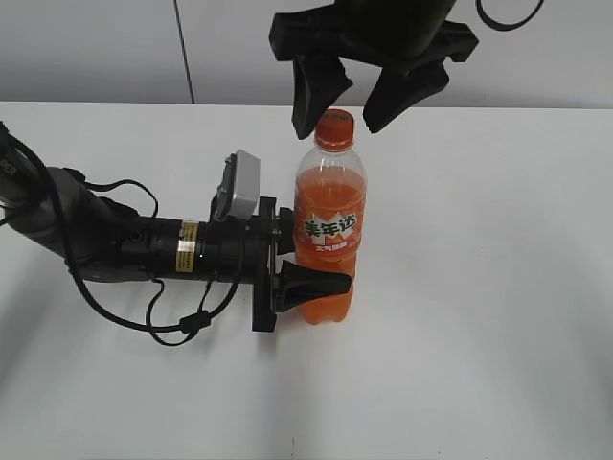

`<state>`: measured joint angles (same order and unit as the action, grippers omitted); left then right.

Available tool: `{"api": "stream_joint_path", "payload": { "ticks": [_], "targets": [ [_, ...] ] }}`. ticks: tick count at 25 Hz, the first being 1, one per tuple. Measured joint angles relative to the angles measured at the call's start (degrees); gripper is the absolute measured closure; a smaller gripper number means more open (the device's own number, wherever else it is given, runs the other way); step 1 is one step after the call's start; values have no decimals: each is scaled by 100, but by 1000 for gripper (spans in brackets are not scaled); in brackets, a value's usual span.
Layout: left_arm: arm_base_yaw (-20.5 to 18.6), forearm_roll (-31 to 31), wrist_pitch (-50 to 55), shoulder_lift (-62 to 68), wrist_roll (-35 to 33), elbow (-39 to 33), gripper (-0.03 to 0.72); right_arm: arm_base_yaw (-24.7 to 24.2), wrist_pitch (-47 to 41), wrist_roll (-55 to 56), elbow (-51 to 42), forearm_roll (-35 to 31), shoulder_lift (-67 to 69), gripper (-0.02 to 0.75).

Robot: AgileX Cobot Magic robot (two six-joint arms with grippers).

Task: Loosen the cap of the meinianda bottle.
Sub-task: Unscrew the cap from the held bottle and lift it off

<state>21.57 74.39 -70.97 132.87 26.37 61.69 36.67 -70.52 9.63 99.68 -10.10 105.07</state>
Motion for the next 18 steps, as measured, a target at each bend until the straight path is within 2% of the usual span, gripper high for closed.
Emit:
{"api": "stream_joint_path", "payload": {
  "ticks": [3, 5, 9, 14, 18],
  "targets": [
    [0, 0, 0, 0, 0, 0, 285, 0, 0, -4, 0, 0, 2, 212],
    [0, 0, 0, 0, 0, 0, 285, 0, 0, -26, 0, 0, 6, 254],
    [0, 0, 5, 0, 0, 0, 285, 0, 5, -218, 0, 0, 6, 470],
    [0, 0, 5, 0, 6, 0, 285, 0, 11, -671, 0, -7, 6, 469],
    [0, 0, 5, 0, 6, 0, 285, 0, 11, -1858, 0, -24, 6, 469]
  ]
}}
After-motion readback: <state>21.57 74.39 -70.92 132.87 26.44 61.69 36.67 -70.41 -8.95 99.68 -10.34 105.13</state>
